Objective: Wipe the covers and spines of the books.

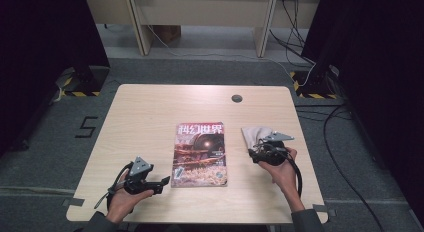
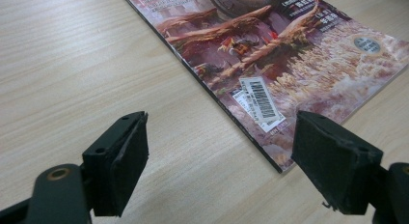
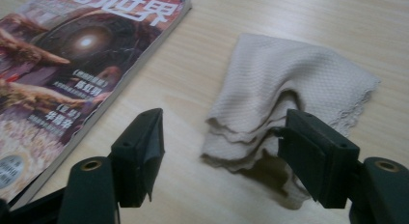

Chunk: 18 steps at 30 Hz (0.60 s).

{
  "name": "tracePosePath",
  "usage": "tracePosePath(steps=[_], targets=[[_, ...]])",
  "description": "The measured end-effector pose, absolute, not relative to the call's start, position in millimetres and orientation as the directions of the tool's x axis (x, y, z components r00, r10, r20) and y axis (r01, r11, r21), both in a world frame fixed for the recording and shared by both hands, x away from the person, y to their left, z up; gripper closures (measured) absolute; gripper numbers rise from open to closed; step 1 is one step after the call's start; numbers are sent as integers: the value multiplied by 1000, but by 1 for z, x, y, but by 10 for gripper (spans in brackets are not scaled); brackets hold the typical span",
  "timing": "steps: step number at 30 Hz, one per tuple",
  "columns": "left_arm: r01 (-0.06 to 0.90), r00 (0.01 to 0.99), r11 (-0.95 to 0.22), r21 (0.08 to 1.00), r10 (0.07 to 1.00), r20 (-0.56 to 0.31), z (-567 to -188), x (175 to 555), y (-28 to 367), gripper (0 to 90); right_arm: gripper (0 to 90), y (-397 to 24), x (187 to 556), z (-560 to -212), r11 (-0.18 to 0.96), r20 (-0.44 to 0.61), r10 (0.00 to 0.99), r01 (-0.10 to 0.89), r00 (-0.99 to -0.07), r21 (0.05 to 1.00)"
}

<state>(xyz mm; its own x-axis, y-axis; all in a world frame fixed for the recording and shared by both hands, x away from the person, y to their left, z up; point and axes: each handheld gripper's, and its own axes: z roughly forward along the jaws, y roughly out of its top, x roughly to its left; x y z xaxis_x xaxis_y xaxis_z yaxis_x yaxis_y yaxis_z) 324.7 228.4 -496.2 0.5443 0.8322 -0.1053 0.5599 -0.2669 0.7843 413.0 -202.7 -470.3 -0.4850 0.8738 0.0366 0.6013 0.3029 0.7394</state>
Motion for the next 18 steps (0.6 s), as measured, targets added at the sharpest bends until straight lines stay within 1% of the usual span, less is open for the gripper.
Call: tracePosePath(steps=[7, 18], targets=[[562, 542, -264, 784, 833, -108, -496, 324, 229, 198, 279, -192, 402, -472, 320, 42, 855, 590, -517, 741], [565, 541, -264, 782, 834, -109, -497, 324, 229, 196, 262, -181, 390, -476, 347, 49, 824, 571, -565, 744]])
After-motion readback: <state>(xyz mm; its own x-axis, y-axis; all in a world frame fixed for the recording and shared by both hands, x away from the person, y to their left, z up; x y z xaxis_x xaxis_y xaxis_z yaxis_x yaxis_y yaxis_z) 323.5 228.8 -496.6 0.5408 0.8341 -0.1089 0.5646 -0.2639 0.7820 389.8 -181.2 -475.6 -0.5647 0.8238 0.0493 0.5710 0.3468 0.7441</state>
